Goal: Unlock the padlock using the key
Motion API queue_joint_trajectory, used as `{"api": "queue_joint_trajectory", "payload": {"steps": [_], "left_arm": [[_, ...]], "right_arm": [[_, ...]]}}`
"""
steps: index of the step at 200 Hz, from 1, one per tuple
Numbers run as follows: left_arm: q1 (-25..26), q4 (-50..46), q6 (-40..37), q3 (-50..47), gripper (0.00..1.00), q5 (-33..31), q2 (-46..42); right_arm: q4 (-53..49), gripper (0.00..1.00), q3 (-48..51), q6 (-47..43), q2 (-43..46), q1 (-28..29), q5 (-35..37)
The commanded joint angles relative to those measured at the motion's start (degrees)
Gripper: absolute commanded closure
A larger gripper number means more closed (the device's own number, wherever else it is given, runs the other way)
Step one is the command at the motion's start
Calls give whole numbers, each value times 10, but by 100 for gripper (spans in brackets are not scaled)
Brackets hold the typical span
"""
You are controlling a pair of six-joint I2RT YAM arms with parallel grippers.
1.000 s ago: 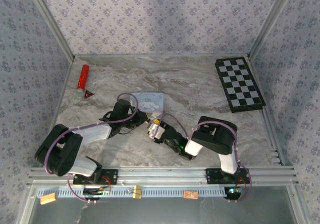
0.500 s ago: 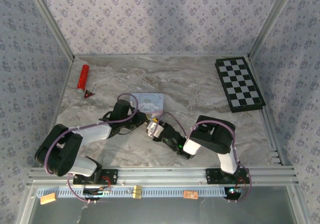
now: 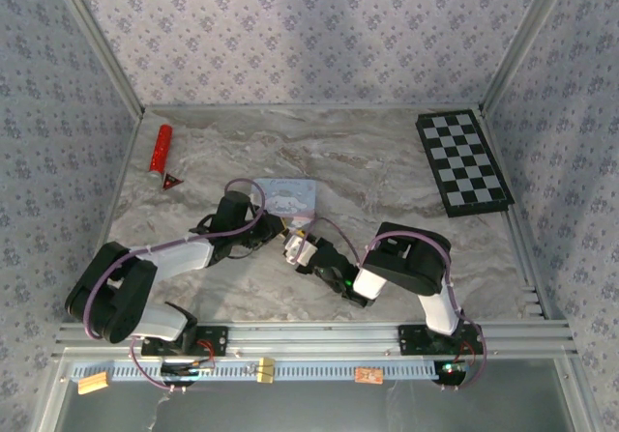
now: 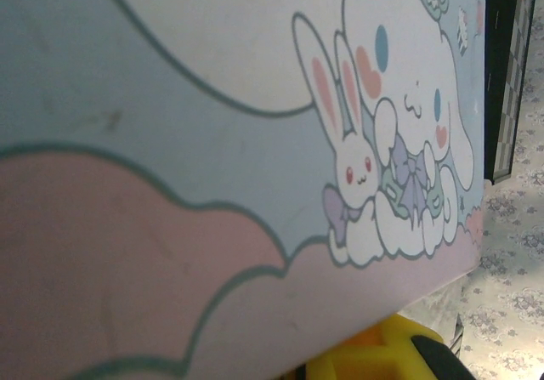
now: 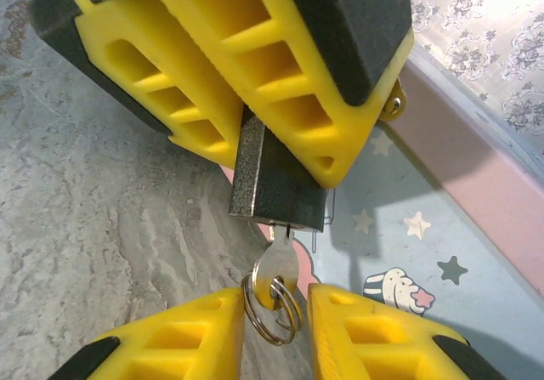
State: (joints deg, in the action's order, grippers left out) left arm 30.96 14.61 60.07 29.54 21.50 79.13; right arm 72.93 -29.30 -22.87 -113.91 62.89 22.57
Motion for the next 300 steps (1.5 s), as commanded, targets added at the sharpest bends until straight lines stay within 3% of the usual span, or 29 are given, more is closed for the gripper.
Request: {"api": "queue_joint_trajectory", "payload": {"steps": [1, 153, 300], "left_arm": [[-4, 17, 2, 12, 94, 13, -11], [-4, 25, -3, 11, 94, 16, 18], [-3, 38, 0, 11, 95, 21, 18]], "right_arm": [[15, 73, -7, 13, 6, 1, 8], [10, 72, -15, 13, 1, 7, 6], [-37, 87, -27, 50, 15, 0, 8]]}}
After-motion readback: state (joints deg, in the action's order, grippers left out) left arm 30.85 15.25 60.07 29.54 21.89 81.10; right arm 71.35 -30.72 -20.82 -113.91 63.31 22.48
